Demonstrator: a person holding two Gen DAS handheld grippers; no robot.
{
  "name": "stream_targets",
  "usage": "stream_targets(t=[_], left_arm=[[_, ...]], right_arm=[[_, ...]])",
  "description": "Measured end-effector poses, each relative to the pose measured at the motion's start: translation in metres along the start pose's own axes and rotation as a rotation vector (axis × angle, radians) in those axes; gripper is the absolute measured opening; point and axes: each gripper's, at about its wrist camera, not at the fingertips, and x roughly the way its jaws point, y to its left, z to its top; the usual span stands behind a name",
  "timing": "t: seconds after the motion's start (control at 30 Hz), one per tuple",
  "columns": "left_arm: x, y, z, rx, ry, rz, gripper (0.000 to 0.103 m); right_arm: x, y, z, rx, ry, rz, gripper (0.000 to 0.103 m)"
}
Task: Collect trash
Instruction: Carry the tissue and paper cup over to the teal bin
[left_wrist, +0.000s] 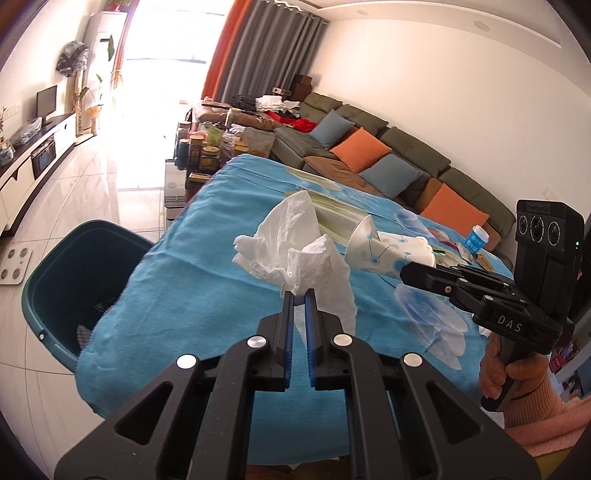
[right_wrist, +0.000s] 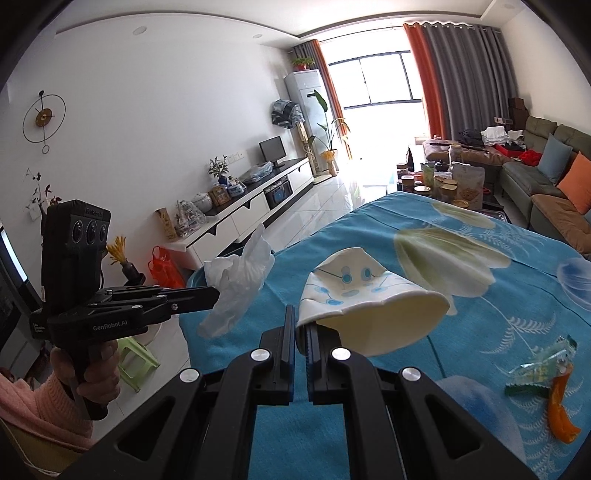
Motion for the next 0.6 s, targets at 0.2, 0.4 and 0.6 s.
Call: stream_targets(t=[0.2,0.4,0.6], left_arm=[[-0.010,0.013,0.003,-0.018,-0.018,0.023,0.006],[-0.018,0.027,0.005,-0.045,-0.039,0.057,0.006],[-0.026,0.047,0.006,-0.084,-0.057,0.100,0.006]], right_arm=[[0.013,0.011,0.005,-0.019,0.014,0.023,0.004],[0.024,0.020,0.009,-0.033,0.030,0.050,0.004],[0.041,0.033,0.016,-0.063,0.046,0.077,0.004]])
